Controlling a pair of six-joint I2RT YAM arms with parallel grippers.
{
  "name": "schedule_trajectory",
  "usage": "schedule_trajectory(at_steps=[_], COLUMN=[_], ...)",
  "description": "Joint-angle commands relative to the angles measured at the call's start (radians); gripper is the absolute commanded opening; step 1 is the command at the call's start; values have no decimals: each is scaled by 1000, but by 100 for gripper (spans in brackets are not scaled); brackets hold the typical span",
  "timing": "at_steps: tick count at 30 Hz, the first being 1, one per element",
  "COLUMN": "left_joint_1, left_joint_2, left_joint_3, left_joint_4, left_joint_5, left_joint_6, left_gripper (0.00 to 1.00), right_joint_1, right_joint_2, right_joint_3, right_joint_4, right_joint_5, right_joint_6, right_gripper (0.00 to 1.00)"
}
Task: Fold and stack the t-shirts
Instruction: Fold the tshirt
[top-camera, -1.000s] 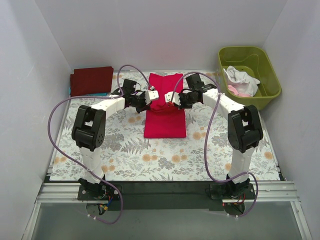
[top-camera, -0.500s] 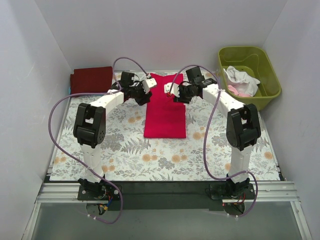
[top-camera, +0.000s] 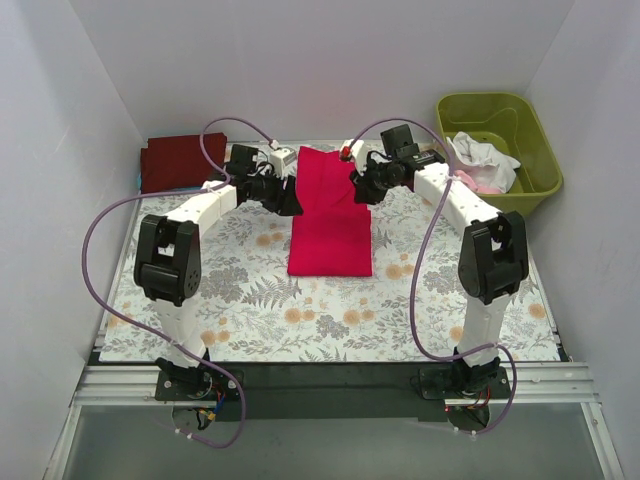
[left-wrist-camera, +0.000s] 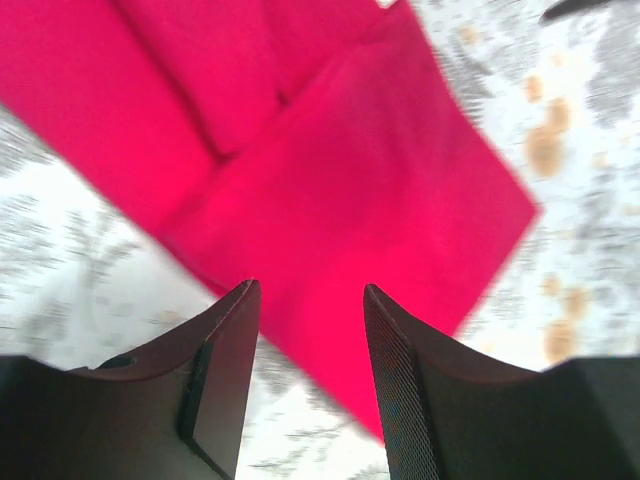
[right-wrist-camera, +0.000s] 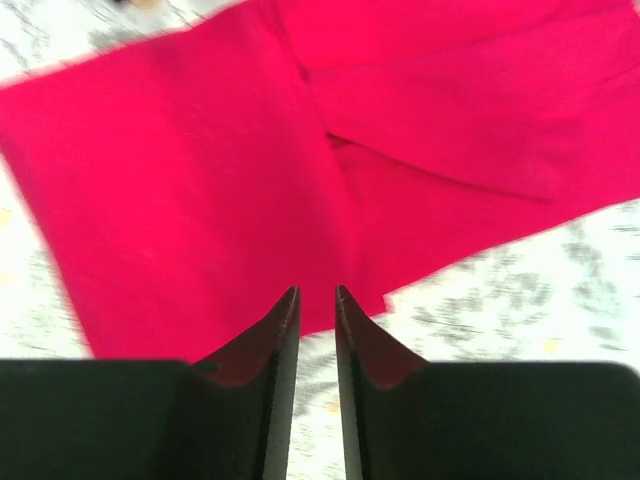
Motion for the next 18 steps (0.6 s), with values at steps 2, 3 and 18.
schedule_trajectory(at_steps=[2,3,18], left_joint_1=[-5,-3,40], left_joint_2=[11,25,110], left_joint_3=[3,-2,-203], left_joint_4=[-42,-8,63], left_joint_5=[179,205,249], left_joint_6=[-358,-405,-630], left_gripper=[45,45,48], right_joint_1=[-8,-6,-77], right_joint_2=[37,50,183], right_joint_3=[34,27,-106], right_joint_4=[-36,-31,-46], right_joint_5=[-165,-192,-341], right_joint_6=[304,341,360], right_gripper=[24,23,25])
